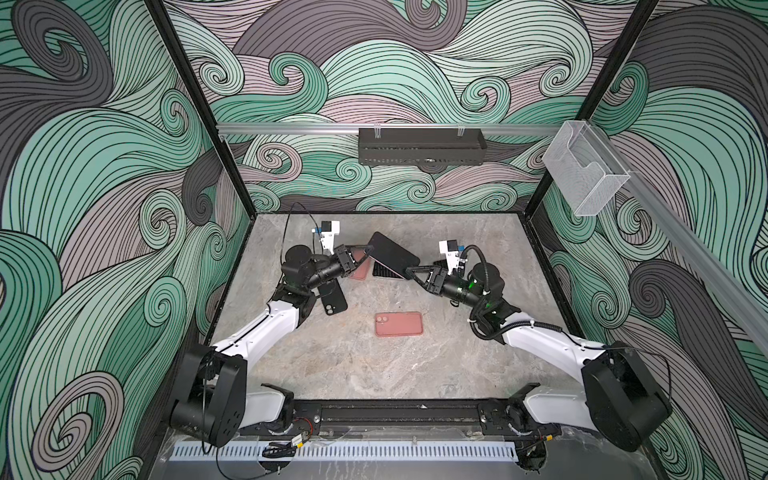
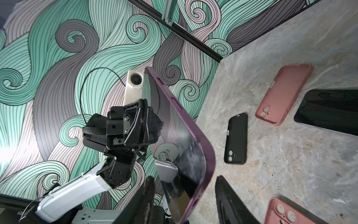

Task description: Put the phone into the phone case

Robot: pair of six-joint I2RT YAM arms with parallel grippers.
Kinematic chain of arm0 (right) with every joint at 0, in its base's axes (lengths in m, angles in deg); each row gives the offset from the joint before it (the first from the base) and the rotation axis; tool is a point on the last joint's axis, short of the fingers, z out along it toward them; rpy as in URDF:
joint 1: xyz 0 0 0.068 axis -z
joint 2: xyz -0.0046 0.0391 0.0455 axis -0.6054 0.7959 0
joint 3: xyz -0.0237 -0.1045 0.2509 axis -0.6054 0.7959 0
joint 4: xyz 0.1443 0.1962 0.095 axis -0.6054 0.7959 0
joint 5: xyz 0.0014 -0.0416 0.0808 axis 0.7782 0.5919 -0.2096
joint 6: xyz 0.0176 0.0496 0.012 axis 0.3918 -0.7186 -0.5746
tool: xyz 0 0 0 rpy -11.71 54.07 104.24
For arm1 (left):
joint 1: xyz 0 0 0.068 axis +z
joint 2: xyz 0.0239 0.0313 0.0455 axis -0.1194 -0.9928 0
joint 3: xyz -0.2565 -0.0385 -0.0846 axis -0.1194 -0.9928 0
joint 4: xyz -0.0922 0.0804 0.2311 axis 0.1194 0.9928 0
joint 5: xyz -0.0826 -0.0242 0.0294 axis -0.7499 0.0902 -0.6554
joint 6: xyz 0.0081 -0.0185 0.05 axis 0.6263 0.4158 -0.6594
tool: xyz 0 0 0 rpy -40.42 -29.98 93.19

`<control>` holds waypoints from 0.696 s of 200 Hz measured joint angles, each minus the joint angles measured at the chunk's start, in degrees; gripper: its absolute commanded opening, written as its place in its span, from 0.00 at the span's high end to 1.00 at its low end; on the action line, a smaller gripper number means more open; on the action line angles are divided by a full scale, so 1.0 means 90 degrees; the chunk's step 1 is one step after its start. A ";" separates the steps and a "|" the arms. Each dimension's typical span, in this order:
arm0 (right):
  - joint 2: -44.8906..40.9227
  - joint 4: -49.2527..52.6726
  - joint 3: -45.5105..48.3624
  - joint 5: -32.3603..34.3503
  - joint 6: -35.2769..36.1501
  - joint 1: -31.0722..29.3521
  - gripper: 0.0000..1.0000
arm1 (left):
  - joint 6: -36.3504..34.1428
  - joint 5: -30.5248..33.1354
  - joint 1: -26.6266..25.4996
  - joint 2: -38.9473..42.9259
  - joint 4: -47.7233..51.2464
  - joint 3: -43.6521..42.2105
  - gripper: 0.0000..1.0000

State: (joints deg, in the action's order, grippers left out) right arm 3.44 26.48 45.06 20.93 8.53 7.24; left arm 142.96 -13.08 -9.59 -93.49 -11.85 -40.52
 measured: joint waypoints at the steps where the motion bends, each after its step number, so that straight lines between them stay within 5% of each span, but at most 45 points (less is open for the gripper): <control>1: 0.0007 -0.0034 0.0000 -0.0007 -0.0015 0.0002 0.51 | 0.0007 0.0000 0.0002 -0.0005 -0.0017 -0.0002 1.00; 139: 0.0529 -0.1588 0.0007 -0.0182 -0.0845 0.0046 0.72 | 0.0563 0.0129 0.0017 -0.0053 -0.0981 -0.0340 1.00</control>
State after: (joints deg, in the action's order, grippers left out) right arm 8.21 12.19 45.12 19.29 0.92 7.65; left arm 148.03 -11.92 -9.44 -93.97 -20.68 -43.58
